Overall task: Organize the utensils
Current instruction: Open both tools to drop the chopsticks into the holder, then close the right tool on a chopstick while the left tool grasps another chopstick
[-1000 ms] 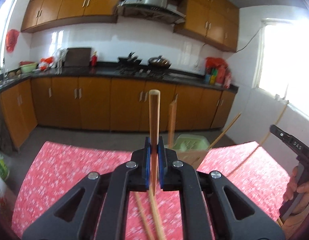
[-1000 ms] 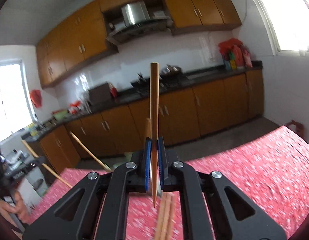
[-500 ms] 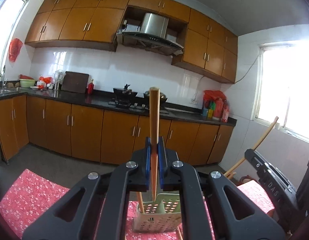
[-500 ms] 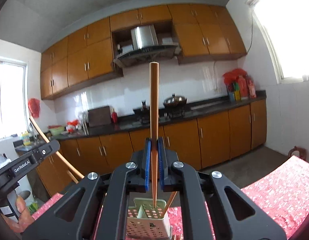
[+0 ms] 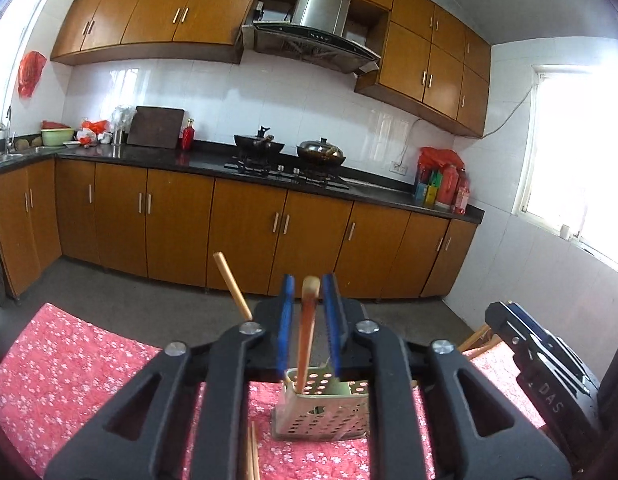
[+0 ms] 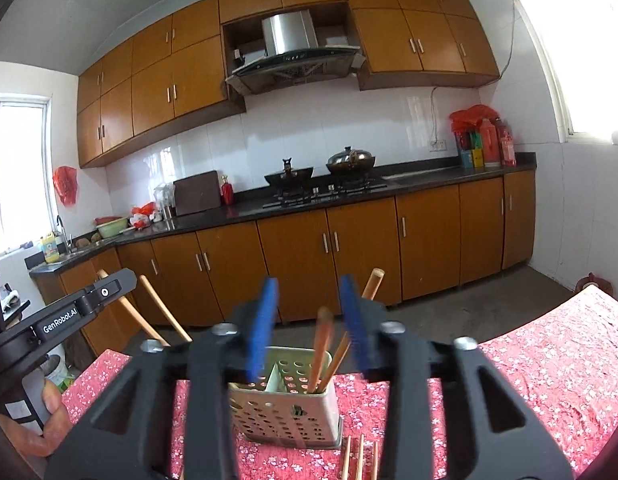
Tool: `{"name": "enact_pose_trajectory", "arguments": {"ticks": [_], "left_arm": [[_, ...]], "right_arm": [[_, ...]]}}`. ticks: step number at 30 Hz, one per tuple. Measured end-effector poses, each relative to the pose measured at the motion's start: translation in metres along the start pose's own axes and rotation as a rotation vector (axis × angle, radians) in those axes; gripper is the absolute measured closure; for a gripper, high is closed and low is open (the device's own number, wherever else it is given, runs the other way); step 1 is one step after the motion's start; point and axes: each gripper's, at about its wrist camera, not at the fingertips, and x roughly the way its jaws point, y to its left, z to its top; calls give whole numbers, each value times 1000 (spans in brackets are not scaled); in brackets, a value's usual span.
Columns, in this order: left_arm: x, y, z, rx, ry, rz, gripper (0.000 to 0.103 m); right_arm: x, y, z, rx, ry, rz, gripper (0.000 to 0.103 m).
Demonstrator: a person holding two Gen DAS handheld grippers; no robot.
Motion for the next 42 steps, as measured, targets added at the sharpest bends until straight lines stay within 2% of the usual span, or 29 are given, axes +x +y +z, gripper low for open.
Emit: {"name": "enact_pose_trajectory", "arguments": {"ticks": [6, 9, 11, 14, 15, 17, 19, 21, 25, 27, 29, 34, 38, 42], "left_arm": [[-39, 13, -2, -14, -15, 27, 75], [-62, 28, -17, -7, 3, 60, 70], [-71, 38, -33, 6, 33, 89, 68], [-77, 58, -70, 27, 129, 136, 67], [-75, 68, -88, 27, 179, 150, 67], [-72, 83, -113, 11, 258, 167, 67], [-71, 95, -133, -8, 316, 169, 67], [-69, 104, -152, -35, 374, 166, 67], [-67, 103, -175, -55, 432, 151, 67], [-66, 102, -184, -58, 455, 139, 68], [-64, 98, -189, -54, 473, 128, 69], [-52, 82, -200, -31, 527, 87, 78], [-42, 70, -211, -3, 573, 73, 83], [-33, 61, -222, 32, 620, 97, 90]], "right_arm": [[-37, -9, 6, -2, -29, -14, 60], [-55, -20, -6, -4, 4, -43, 59], [-57, -31, -27, -6, 86, -70, 58], [-45, -45, -67, -11, 273, -79, 59], [-37, -51, -89, -8, 372, -73, 60], [-27, -57, -120, 9, 495, -60, 74], [-22, -59, -145, 26, 578, -50, 76], [-20, -55, -164, 33, 624, -39, 76], [-13, -47, -179, 14, 668, -36, 76], [-9, -45, -186, -13, 693, -57, 89], [-8, -49, -188, -12, 698, -72, 95], [-12, -74, -183, 34, 674, -155, 96], [-15, -77, -183, 26, 670, -158, 95], [-11, -75, -181, 2, 666, -158, 95]]}}
